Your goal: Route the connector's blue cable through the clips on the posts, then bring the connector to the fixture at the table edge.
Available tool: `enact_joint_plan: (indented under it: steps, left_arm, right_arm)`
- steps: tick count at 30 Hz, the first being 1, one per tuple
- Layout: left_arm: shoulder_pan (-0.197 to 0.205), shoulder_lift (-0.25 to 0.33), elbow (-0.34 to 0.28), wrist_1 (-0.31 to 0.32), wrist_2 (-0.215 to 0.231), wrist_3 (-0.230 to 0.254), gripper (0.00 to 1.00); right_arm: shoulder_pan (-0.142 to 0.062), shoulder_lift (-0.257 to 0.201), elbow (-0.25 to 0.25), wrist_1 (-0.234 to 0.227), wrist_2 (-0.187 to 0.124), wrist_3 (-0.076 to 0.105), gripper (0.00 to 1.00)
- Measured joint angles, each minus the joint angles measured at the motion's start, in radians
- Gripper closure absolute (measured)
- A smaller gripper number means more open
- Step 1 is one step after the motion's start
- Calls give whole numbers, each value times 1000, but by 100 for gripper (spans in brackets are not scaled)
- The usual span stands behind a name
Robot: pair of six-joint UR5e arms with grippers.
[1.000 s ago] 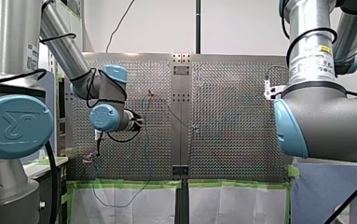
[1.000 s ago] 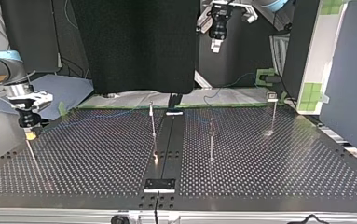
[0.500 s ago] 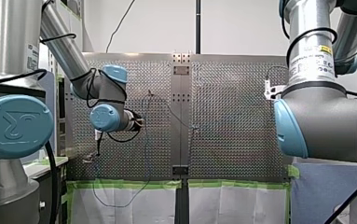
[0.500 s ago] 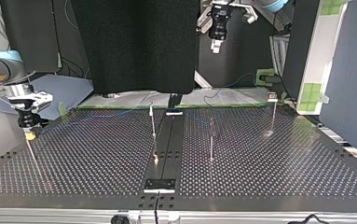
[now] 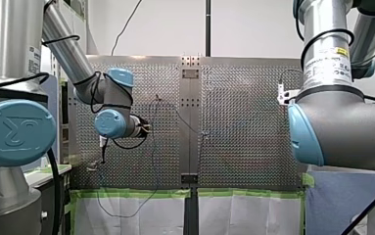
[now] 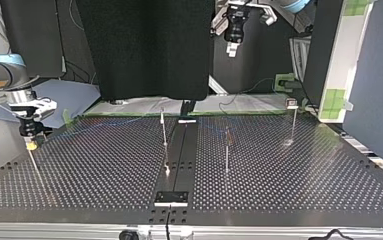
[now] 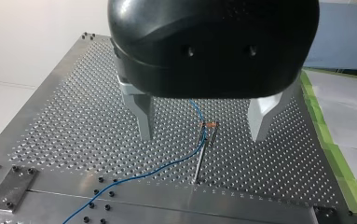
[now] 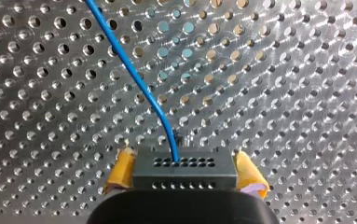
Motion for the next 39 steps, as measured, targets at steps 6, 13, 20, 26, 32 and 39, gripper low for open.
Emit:
enact_joint_plan:
  steps: [6,13,20,26,32,39]
  left_arm:
    - [0,0,0,0,0,0,0]
    - [0,0,0,0,0,1,0]
    - [0,0,0,0,-2,3,0]
    - [0,-1,0,0,-3,3,0]
    - [1,-1,0,0,-3,3,0]
    - [1,-2,0,1,-3,4,0]
  right_arm:
    - [4,0,0,1,8,0,30]
    - [8,2,0,1,14,0,30]
    - [10,3,0,-4,21,0,7]
    - [10,4,0,-6,33,7,0]
    - [10,5,0,-10,39,14,0]
    - [11,6,0,-18,46,20,0]
